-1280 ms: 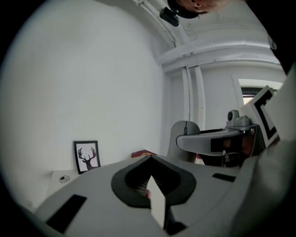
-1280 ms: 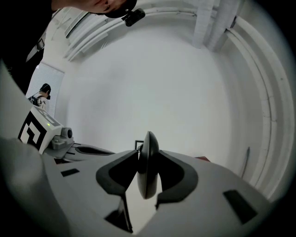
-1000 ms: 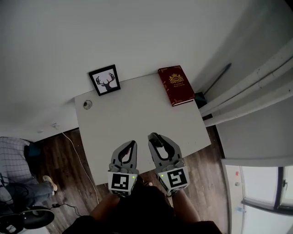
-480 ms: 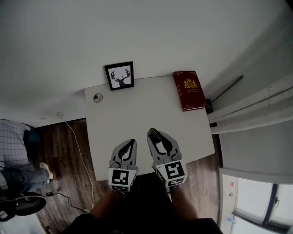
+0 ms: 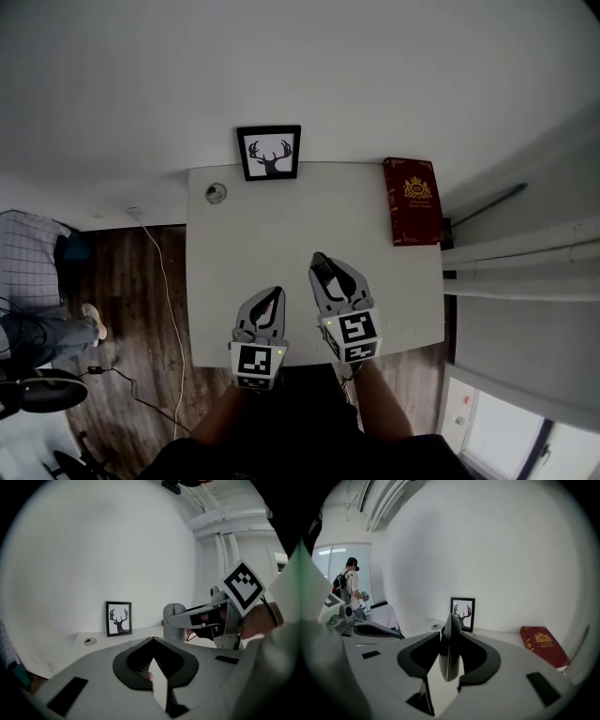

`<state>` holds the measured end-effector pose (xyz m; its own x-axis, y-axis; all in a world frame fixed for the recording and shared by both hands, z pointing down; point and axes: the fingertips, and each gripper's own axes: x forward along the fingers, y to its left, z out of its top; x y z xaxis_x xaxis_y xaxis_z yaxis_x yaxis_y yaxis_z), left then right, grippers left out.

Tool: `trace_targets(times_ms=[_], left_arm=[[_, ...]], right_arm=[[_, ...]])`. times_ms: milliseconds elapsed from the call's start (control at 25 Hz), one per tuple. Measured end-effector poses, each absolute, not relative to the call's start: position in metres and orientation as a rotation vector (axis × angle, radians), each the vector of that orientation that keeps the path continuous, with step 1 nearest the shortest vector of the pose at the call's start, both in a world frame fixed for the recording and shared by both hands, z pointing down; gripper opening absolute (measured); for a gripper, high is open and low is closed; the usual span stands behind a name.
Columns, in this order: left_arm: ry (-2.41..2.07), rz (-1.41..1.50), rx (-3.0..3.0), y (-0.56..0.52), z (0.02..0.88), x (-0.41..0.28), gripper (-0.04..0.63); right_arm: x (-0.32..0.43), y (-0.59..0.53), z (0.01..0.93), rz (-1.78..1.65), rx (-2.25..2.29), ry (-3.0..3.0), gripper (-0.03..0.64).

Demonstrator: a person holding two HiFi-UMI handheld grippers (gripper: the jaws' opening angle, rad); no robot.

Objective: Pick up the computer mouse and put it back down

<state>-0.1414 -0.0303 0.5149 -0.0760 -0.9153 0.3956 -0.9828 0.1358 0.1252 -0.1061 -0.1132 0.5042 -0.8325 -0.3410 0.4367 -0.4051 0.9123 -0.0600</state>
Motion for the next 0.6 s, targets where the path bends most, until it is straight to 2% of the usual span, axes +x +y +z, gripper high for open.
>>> trace_targets(times_ms=[600], left_arm=[[-2.065, 0.283, 1.669, -0.045, 0.546, -0.158, 0.000]], right_arm=[[-0.148, -0.165, 0.567, 0.363, 0.404, -2.593, 0.140]])
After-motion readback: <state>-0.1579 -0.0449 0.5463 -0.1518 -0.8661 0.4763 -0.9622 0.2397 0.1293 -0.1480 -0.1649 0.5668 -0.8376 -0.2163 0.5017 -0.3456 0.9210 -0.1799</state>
